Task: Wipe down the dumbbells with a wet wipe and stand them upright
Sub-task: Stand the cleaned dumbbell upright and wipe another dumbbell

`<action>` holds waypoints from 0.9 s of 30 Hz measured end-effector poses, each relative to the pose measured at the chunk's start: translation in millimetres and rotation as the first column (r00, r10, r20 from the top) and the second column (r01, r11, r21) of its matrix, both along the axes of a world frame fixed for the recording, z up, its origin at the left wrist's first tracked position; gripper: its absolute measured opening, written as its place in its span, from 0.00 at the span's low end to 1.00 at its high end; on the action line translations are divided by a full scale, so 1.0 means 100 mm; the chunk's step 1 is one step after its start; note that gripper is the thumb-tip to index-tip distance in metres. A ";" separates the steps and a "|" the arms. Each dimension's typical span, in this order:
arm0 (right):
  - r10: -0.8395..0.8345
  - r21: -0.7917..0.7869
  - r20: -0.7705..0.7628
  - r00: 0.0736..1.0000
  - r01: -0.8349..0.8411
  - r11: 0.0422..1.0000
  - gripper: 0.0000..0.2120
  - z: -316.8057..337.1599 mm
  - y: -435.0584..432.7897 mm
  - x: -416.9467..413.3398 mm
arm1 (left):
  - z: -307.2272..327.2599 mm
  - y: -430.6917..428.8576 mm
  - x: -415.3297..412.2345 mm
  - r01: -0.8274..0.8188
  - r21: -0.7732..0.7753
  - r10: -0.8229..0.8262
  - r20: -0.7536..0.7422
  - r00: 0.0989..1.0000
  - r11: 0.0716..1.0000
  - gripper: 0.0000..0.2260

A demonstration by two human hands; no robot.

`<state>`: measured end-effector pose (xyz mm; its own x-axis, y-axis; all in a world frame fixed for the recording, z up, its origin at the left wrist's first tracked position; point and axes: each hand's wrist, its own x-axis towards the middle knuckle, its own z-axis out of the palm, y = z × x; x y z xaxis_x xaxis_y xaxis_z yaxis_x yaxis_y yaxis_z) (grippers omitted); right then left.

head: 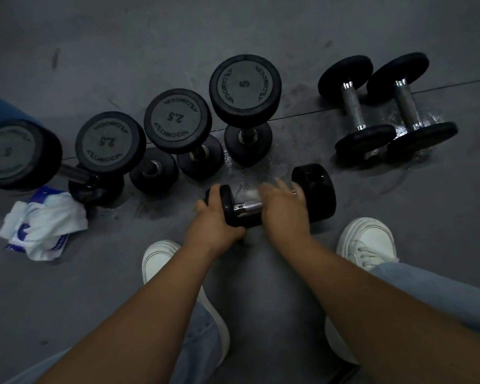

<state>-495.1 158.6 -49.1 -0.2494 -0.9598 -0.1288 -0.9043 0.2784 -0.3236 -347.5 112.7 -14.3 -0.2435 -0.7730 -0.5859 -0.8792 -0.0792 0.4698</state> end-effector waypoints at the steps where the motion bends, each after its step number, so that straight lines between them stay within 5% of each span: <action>1: -0.029 0.016 -0.033 0.999 0.029 0.999 0.11 -0.02 0.04 0.01 | -0.01 0.00 -0.01 -0.019 -0.023 0.019 0.003 1.000 1.000 0.45; 5: 0.268 0.013 0.071 0.961 -0.270 0.963 0.17 -0.01 0.03 0.16 | 0.03 -0.11 -0.11 -0.029 -0.055 0.031 0.028 0.999 0.998 0.40; 8: 0.113 0.069 0.036 0.993 -0.115 0.991 0.21 0.07 0.03 0.02 | 0.16 -0.30 -0.14 0.015 -0.001 -0.015 0.132 0.991 1.000 0.38; 11: 0.095 0.020 0.063 0.993 -0.097 0.995 0.22 0.10 0.18 0.09 | 0.18 -0.34 -0.07 -0.147 0.188 0.131 0.095 0.987 0.971 0.34; 15: 0.028 0.020 -0.039 0.999 -0.027 0.999 0.16 0.04 0.25 -0.02 | 0.16 0.00 0.01 -0.299 -0.023 0.300 0.048 0.953 0.954 0.39; 18: -0.127 0.116 0.163 0.978 0.109 0.987 0.14 0.07 0.21 -0.10 | 0.14 0.27 -0.03 -0.185 -0.019 0.185 0.011 0.983 0.983 0.50; 23: 0.175 0.221 0.192 0.966 -0.217 0.951 0.10 0.15 0.00 0.09 | -0.01 0.40 -0.05 -0.246 -0.035 0.243 -0.073 0.967 0.969 0.47; 26: -0.097 0.163 0.135 0.986 0.075 0.984 0.11 0.11 -0.11 -0.14 | -0.03 0.38 -0.06 -0.305 -0.015 0.303 -0.078 0.950 0.952 0.46; 27: -0.080 0.171 0.132 0.988 0.057 0.984 0.11 0.11 -0.10 -0.14 | -0.03 0.36 -0.07 -0.322 -0.021 0.319 -0.074 0.945 0.947 0.45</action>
<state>-508.9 148.8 -37.6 -0.2823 -0.9033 -0.3230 -0.8311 0.3985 -0.3880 -354.4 148.7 -17.6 -0.0188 -0.8349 -0.5500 -0.7753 -0.3352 0.5353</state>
